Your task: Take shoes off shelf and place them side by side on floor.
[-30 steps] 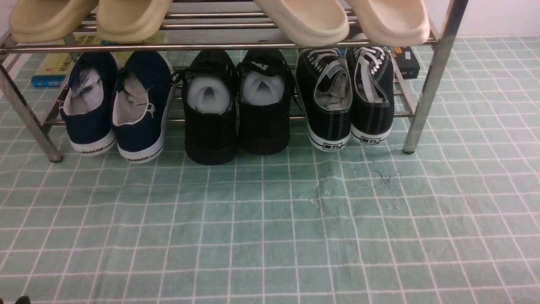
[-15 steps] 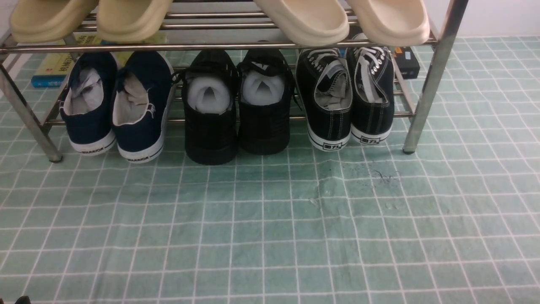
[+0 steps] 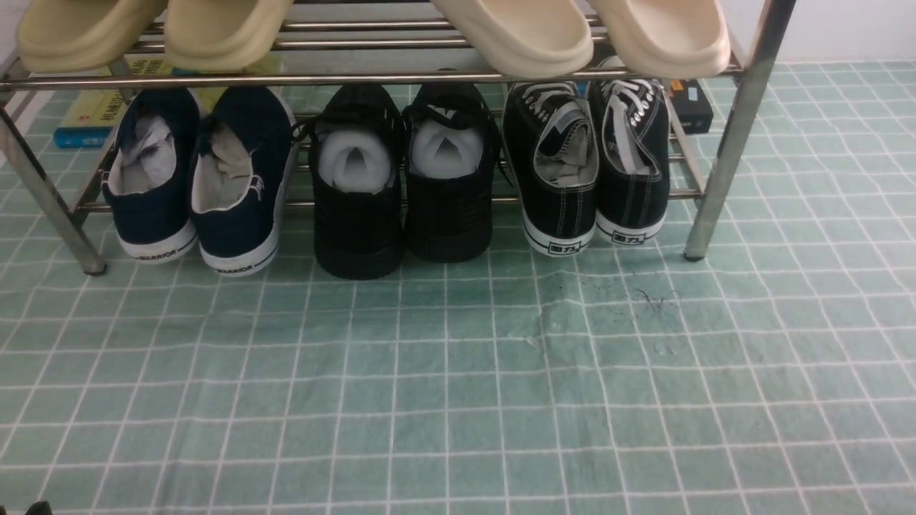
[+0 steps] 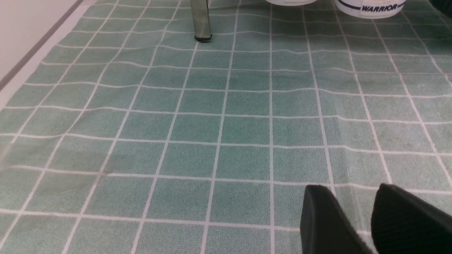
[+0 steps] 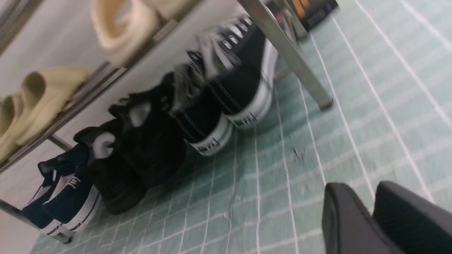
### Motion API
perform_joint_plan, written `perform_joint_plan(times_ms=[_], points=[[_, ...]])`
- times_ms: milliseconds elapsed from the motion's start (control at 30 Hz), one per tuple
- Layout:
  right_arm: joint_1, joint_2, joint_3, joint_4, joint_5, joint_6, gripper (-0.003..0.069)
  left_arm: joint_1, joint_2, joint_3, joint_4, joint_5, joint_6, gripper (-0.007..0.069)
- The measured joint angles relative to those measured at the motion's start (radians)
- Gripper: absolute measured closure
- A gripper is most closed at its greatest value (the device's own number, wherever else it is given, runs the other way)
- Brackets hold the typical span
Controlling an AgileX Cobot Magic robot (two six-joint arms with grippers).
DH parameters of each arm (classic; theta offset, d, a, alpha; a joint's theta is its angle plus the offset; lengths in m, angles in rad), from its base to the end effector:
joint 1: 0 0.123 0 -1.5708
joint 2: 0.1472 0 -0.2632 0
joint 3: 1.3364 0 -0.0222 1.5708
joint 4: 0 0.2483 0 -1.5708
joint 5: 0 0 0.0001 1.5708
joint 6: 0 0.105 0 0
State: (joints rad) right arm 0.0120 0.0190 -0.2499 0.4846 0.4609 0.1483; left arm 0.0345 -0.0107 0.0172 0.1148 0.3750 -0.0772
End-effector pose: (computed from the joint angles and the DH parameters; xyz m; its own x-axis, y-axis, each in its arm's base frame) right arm 0.0713 0.0227 0.2554 -0.2007 0.5410 -0.8167 -0.1281 0.8120 0.5694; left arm 0.0852 0.0074 0.1707 -0.2898 0.0197 -0.9569 -0.0660 0.9970 0.0405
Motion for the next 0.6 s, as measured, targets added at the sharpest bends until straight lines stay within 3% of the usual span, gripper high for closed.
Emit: perform_joint_plan(times_ms=[33, 100, 367, 500, 600], points=[[0.000, 0.057, -0.100, -0.033, 0.042, -0.047, 0.0612, 0.000, 0.000, 0.000, 0.000, 0.000, 0.000, 0.0382], [0.000, 0.137, -0.191, -0.073, 0.122, -0.070, 0.0662, 0.000, 0.000, 0.000, 0.000, 0.000, 0.000, 0.0382], [0.000, 0.610, -0.424, -0.175, 0.533, -0.099, 0.0658, 0.000, 0.000, 0.000, 0.000, 0.000, 0.000, 0.0382], [0.000, 0.835, -0.463, -0.093, 0.599, -0.204, 0.0651, 0.000, 0.000, 0.000, 0.000, 0.000, 0.000, 0.0382], [0.000, 0.998, -0.500, 0.071, 0.646, -0.368, 0.0635, 0.000, 0.000, 0.000, 0.000, 0.000, 0.000, 0.0382]])
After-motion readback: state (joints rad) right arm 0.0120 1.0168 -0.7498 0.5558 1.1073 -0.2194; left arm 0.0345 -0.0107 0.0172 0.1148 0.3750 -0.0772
